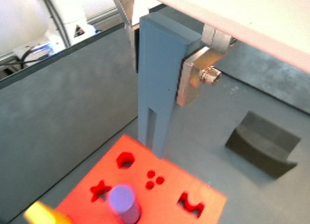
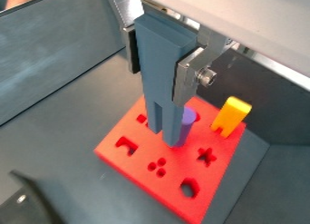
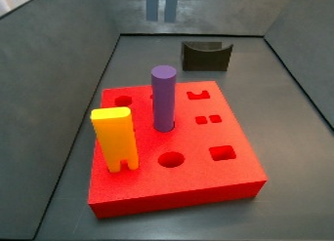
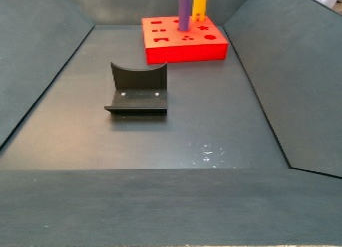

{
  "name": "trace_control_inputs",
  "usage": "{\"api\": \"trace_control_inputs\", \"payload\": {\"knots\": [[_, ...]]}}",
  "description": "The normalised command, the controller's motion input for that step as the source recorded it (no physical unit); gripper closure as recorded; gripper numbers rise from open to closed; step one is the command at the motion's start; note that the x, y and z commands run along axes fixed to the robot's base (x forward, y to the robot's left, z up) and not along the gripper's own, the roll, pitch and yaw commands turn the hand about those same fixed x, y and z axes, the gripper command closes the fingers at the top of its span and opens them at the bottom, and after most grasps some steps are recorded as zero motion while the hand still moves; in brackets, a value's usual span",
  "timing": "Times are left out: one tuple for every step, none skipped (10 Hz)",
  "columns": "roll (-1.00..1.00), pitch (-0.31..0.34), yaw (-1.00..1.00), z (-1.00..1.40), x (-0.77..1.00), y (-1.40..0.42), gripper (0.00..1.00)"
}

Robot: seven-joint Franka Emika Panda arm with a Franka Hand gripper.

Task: Pick up the double-square object. Move up. Move to above the board. Insert the double-square object.
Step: Move to above the board, then insert the double-square object.

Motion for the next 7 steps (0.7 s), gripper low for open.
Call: {"api": "trace_control_inputs", "payload": {"knots": [[0.0, 0.028, 0.01, 0.0, 0.04, -0.31, 1.0], [0.0, 0.029, 0.01, 0.0, 0.03, -0.22, 1.0], [0.0, -0.02, 0.06, -0.05, -0.01, -0.01, 1.0], [0.0, -0.031, 0.15, -0.16, 0.06, -0.11, 1.0], [0.03, -0.029, 0.21, -0.13, 0.45, -0.27, 1.0], [0.08, -0.006, 0.24, -0.09, 0.61, -0.34, 1.0], [0.1, 0.0, 0.26, -0.05, 0.74, -0.39, 1.0]]}}
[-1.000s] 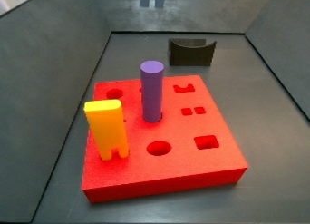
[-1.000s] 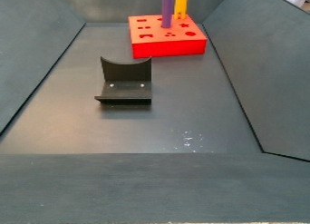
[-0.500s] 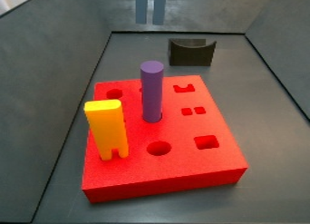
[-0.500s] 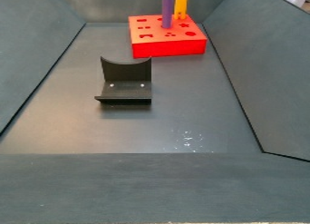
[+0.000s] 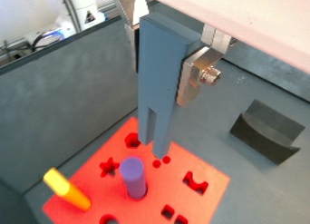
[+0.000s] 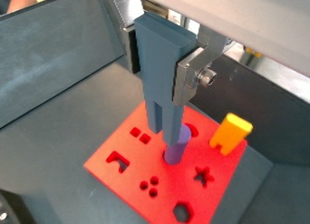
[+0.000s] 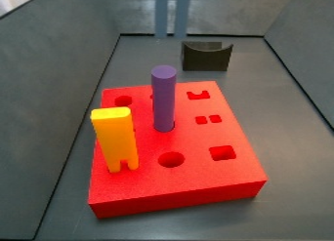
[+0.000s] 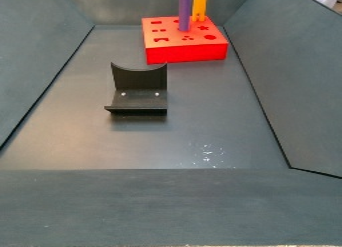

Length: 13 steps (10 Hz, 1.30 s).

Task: Pick up the double-square object. Move up. Move to above the board. Insert the double-square object.
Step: Insert the double-square object.

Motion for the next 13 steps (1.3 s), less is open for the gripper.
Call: {"api": "trace_control_inputs", "payload": {"knots": [[0.13, 0.0, 0.27, 0.0, 0.82, -0.45, 1.0], [0.17, 0.0, 0.27, 0.0, 0.83, -0.41, 1.0], [0.23, 0.0, 0.28, 0.0, 0.84, -0.33, 1.0], [0.25, 0.0, 0.32, 0.0, 0.82, -0.17, 1.0], [0.28, 0.0, 0.33, 0.0, 0.77, -0.15, 1.0], [0.23, 0.0, 0.33, -0.14, 0.7, -0.15, 1.0], [0.16, -0.027, 0.26, -0.45, 0.5, -0.02, 1.0], [0.08, -0.041, 0.17, -0.53, 0.26, 0.0, 1.0], [0.07, -0.03, 0.16, -0.56, 0.19, 0.0, 1.0], [0.0, -0.013, 0.0, -0.49, 0.05, 0.0, 1.0], [0.0, 0.0, 0.0, -0.47, 0.07, 0.0, 1.0], [0.05, 0.0, 0.0, -0.46, 0.03, 0.0, 1.0], [0.21, 0.0, 0.05, -0.31, 0.0, 0.0, 1.0]]}}
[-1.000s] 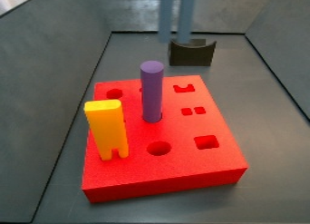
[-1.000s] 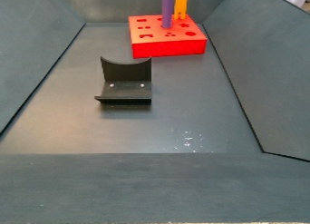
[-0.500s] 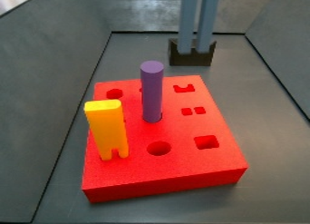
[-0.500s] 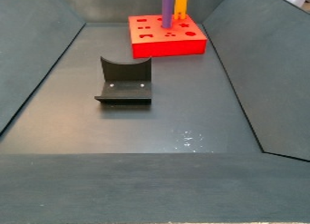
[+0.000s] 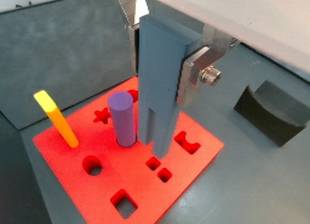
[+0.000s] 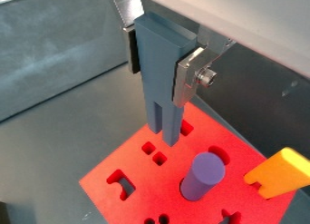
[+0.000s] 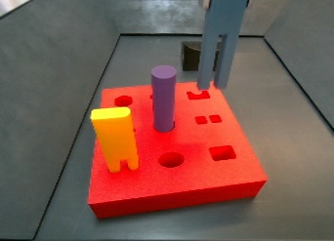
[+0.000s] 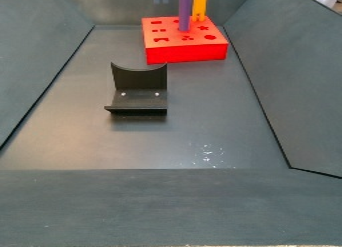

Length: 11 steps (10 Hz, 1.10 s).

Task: Pick up the double-square object. Move up. Move to above the board. Insert the double-square object.
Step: Insert the double-square object.

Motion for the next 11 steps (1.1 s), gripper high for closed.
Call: {"api": "trace_control_inputs", "payload": {"knots": [[0.33, 0.024, 0.06, -0.18, 0.0, -0.02, 1.0], [0.31, 0.033, 0.02, -0.21, 0.0, -0.05, 1.0], [0.17, 0.027, 0.0, -0.27, 0.06, -0.02, 1.0], [0.07, 0.0, 0.0, -0.3, 0.18, -0.02, 1.0], [0.06, 0.0, 0.0, -0.34, 0.15, -0.01, 1.0], [0.03, 0.0, 0.0, -0.39, 0.09, 0.0, 1.0], [0.05, 0.0, 0.0, -0.39, 0.03, 0.0, 1.0], [0.06, -0.004, 0.0, -0.38, 0.04, 0.0, 1.0], [0.04, -0.011, 0.0, -0.35, 0.11, 0.0, 1.0], [0.04, -0.011, 0.0, -0.27, 0.27, 0.0, 1.0], [0.03, -0.03, -0.03, -0.19, 0.4, 0.0, 1.0]]}}
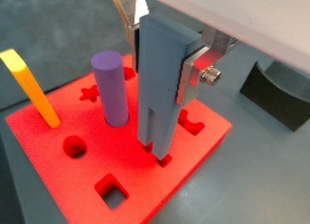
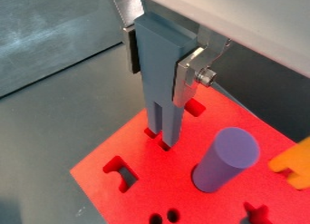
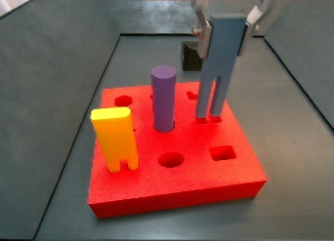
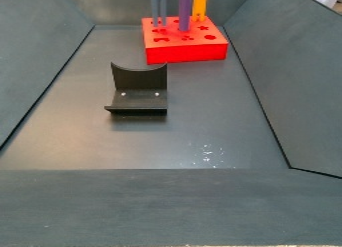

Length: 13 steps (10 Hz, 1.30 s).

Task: Pick up the double-square object. Move up. Move to above the board. Insert the double-square object.
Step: Insert the double-square object.

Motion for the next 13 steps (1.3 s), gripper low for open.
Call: {"api": "trace_control_inputs", "payload": {"knots": [[0.02, -0.006, -0.06, -0.13, 0.48, 0.0, 1.0], [0.05, 0.0, -0.04, -0.12, 0.38, 0.0, 1.0], [0.07, 0.0, 0.0, -0.14, 0.14, 0.0, 1.0], [0.09, 0.0, 0.0, -0.14, 0.0, 0.0, 1.0], [0.13, 0.0, 0.0, -0.13, -0.01, 0.0, 1.0], [0.14, 0.0, 0.01, -0.11, -0.05, 0.0, 1.0], [0.12, 0.0, 0.0, -0.07, -0.13, 0.0, 1.0], [0.07, 0.0, 0.0, -0.07, -0.15, 0.0, 1.0], [0.07, 0.0, 0.0, -0.07, -0.17, 0.0, 1.0], [0.08, 0.0, 0.0, -0.07, -0.21, 0.0, 1.0], [0.06, 0.0, 0.0, -0.09, -0.18, 0.0, 1.0], [0.04, 0.0, 0.0, -0.11, -0.13, 0.0, 1.0], [0.02, 0.0, 0.0, -0.12, -0.13, 0.0, 1.0]]}}
